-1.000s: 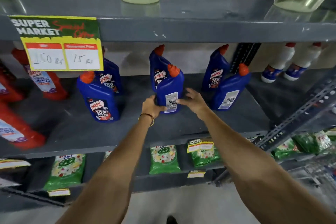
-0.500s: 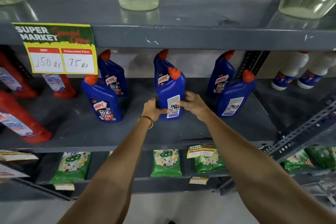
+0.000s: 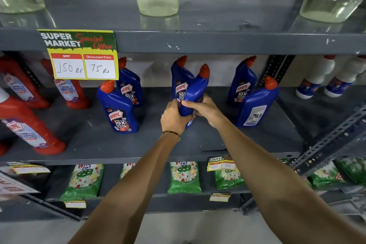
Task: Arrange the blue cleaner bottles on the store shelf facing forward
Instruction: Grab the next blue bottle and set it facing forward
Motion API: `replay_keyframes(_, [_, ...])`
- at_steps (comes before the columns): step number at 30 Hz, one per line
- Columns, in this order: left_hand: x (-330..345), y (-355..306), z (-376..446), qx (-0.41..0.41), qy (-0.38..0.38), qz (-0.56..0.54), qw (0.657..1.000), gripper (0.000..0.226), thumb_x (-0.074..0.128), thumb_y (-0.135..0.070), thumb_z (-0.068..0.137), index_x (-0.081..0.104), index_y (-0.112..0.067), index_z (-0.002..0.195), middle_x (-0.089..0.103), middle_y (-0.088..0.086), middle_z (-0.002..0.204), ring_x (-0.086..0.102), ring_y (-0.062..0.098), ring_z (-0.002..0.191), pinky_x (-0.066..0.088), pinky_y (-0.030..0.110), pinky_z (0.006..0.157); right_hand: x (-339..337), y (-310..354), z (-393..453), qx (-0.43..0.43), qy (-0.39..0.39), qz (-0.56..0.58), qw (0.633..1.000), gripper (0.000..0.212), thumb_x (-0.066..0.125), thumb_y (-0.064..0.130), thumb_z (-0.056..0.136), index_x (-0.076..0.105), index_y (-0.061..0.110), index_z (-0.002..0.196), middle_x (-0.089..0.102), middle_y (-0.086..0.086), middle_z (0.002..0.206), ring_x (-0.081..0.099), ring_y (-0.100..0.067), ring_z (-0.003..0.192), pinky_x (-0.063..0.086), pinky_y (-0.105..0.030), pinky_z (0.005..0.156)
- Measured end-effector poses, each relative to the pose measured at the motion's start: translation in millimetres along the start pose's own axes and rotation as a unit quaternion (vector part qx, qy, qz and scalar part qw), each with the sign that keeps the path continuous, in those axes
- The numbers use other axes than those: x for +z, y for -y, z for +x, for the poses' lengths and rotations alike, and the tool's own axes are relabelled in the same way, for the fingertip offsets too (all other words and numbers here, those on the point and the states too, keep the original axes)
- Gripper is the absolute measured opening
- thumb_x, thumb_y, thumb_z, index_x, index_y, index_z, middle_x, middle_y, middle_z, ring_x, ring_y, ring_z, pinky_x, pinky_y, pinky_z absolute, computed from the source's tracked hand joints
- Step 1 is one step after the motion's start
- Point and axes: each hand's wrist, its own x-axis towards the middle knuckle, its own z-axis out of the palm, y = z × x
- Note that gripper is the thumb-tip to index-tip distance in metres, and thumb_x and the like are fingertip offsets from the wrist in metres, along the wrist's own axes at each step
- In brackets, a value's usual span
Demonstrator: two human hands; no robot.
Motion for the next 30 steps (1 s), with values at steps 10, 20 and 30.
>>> replay_keyframes(10, [-22, 35, 19, -0.161, 0.265, -0.290, 0.906, 0.035, 0.066, -0.019, 0.083, 0.058, -0.011, 0.116, 0.062, 0.012, 0.119, 0.059, 0.024, 0.110, 0.045, 0.041, 0.103, -17, -13, -8, -0.013, -0.002, 0.008, 1.000, 0.049, 0.077, 0.016, 0.070, 0.058, 0.012, 0.115, 0.067, -0.006, 0.112, 0.065, -0.022, 0.103, 0.054, -0.035, 0.086])
replay_keyframes(20, [-22, 40, 22, -0.210, 0.384, -0.443, 0.783, 0.029, 0.050, -0.010, 0.092, 0.052, -0.012, 0.121, 0.070, 0.001, 0.095, 0.070, 0.011, 0.080, 0.060, 0.026, 0.073, -27, -1, -7, 0.004, 0.109, 0.082, 0.991, 0.032, 0.065, 0.003, 0.078, 0.062, 0.018, 0.107, 0.067, -0.003, 0.104, 0.063, -0.019, 0.100, 0.053, -0.030, 0.086])
replay_keyframes(30, [1, 35, 22, -0.192, 0.200, -0.276, 0.920, 0.057, 0.082, -0.004, 0.063, 0.049, -0.008, 0.109, 0.062, 0.011, 0.109, 0.061, 0.024, 0.095, 0.056, 0.041, 0.084, -32, 9, 5, -0.008, 0.039, -0.060, 0.997, 0.058, 0.069, -0.003, 0.074, 0.051, 0.012, 0.126, 0.063, -0.009, 0.117, 0.061, -0.021, 0.108, 0.054, -0.030, 0.085])
